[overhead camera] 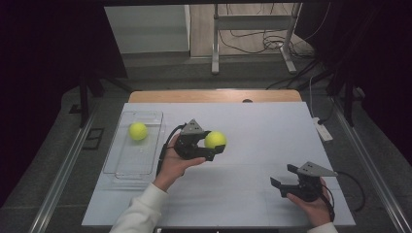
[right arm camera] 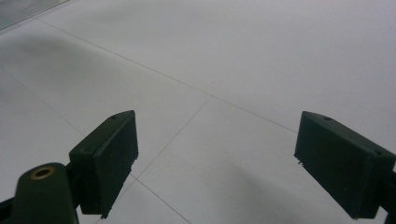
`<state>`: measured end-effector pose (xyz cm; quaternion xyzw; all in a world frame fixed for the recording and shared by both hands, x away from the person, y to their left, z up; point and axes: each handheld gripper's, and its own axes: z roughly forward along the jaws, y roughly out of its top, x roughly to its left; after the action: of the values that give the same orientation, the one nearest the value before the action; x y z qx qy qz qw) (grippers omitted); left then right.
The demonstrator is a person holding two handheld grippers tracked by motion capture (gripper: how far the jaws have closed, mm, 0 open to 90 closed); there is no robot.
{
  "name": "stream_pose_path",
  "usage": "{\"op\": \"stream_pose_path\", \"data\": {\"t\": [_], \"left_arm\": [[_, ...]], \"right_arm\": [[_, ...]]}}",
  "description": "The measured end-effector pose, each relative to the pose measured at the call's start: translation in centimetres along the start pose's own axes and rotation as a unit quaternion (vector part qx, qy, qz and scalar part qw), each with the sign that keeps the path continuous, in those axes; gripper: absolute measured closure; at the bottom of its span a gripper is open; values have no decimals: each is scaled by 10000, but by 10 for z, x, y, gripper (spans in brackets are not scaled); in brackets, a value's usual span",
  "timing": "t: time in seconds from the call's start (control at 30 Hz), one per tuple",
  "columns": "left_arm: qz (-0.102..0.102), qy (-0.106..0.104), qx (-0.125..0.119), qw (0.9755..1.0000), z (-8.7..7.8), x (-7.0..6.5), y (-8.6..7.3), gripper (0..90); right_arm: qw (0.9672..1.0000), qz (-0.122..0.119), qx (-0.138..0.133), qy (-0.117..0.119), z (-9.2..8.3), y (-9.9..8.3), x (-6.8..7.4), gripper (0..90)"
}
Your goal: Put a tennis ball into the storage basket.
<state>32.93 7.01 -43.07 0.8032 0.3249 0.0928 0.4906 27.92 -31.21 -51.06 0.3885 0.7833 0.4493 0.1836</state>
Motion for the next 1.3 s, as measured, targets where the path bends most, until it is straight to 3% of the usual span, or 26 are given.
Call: {"op": "stream_pose_path", "data": {"t": [0.53,1.3], "left_arm": [[-61,201,-60,9998,-19,11,-8,271],[-87,265,-261,9993,-36,13,-5,270]], "right_arm": [[10000,15,22,-11,0,0,0,135],[10000,10,18,-16,1,0,-1,135]]}}
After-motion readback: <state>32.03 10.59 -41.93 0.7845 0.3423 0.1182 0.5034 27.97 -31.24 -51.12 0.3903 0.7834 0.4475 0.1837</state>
